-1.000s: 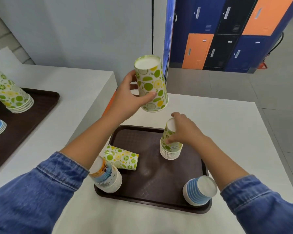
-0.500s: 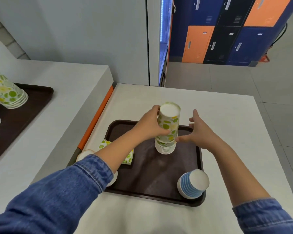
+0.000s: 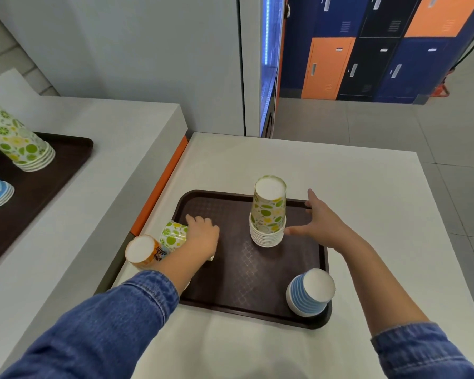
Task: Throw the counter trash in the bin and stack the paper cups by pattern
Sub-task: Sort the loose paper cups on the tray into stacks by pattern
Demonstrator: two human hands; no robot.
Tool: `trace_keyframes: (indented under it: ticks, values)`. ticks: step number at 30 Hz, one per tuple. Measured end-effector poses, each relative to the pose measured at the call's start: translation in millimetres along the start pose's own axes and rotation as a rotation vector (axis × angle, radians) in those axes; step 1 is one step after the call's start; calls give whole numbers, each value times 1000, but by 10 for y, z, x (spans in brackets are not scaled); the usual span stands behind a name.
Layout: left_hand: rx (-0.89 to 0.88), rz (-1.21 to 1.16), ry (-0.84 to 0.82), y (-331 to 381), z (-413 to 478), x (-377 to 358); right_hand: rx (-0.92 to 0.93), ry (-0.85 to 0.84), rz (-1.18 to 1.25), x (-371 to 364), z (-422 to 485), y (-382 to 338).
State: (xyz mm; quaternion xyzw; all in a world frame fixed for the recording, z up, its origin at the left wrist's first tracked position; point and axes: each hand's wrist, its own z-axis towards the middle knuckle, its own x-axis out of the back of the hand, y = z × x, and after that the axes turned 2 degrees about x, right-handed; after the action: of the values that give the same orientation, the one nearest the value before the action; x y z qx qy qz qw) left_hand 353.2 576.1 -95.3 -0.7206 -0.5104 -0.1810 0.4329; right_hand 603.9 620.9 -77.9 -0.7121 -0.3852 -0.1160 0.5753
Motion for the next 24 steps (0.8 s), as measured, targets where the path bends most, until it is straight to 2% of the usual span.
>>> trace_keyframes:
  ticks: [3, 6, 11, 13, 15, 18, 24]
  values:
    - [11, -54, 89, -13, 38, -80, -7, -6, -130, -53, 0, 202]
    - [4, -302, 247, -99, 2, 92, -25, 79, -264, -119, -16, 492]
    - [-25, -1274, 709, -374, -368, 800, -52, 79, -385, -280, -94, 817]
    - [-77, -1544, 899, -403, -580, 1084, -55, 87, -376, -321, -123, 852]
    - [-171, -1698, 995, -375, -743, 1304, -58, 122, -362, -354, -125, 866]
    - [-285, -1709, 945, -197, -825, 1454, -65, 152, -354, -377, -112, 875]
    - [-271, -1428, 723, 158, -647, 1371, -53, 148, -374, -372, -82, 904]
